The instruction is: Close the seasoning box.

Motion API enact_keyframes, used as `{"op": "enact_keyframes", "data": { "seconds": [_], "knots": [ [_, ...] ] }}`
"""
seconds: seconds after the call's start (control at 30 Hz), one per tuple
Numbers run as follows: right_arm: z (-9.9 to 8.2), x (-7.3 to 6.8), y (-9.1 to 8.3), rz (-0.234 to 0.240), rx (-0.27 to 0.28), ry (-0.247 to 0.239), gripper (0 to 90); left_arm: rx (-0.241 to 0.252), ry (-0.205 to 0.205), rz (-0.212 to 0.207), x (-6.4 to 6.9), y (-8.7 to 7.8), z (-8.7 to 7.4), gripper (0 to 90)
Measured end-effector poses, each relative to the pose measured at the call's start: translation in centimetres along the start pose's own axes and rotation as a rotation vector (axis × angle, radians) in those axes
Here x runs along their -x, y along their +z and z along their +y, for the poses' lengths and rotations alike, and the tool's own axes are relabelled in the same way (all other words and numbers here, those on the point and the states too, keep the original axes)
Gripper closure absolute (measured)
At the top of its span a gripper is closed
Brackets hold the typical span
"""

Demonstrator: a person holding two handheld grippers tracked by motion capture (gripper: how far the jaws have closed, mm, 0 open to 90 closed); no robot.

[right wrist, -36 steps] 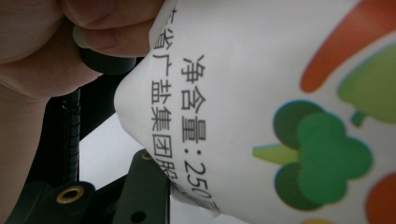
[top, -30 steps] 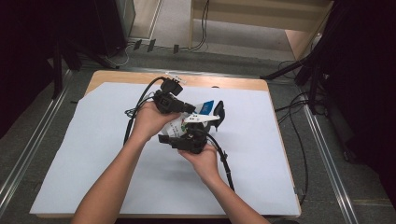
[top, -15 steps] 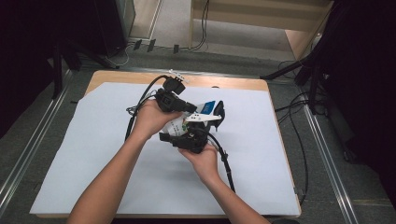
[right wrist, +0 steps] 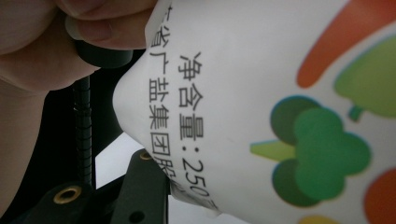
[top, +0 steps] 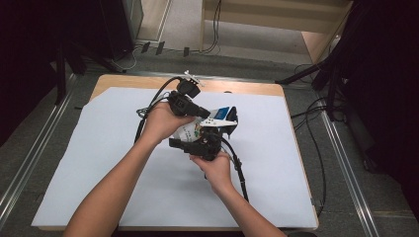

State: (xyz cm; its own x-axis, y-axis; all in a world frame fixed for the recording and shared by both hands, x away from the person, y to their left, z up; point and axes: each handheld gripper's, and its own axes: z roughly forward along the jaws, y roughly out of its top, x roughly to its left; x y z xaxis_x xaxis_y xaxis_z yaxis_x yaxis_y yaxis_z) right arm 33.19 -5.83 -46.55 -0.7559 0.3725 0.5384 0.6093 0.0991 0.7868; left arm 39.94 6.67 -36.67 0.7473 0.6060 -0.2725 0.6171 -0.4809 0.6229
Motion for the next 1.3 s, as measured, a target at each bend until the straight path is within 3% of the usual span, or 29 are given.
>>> {"op": "enact_keyframes", "data": {
  "seconds": [0.13,0.43,0.6,0.73,1.3],
  "knots": [
    [0.0,-0.2,0.0,-0.028,-0.003,-0.033,63.6,0.001,-0.01,-0.001,0.0,0.0,0.1,89.9],
    [-0.2,-0.3,0.3,-0.046,-0.021,-0.059,62.7,-0.007,0.011,0.014,0.0,-0.2,-0.3,89.8],
    [-0.5,-0.4,0.7,-0.068,-0.04,-0.08,62.3,0.014,-0.007,-0.007,-0.4,-0.4,-1.1,89.7],
    [-1.0,-0.5,1.1,-0.089,-0.044,-0.1,61.3,0.023,0.007,-0.012,-0.6,-0.4,-1.7,89.6],
    [-2.1,-0.2,1.7,-0.132,-0.061,-0.13,59.3,0.037,0.009,-0.012,-1.0,-0.9,-2.9,89.6]
  ]
}}
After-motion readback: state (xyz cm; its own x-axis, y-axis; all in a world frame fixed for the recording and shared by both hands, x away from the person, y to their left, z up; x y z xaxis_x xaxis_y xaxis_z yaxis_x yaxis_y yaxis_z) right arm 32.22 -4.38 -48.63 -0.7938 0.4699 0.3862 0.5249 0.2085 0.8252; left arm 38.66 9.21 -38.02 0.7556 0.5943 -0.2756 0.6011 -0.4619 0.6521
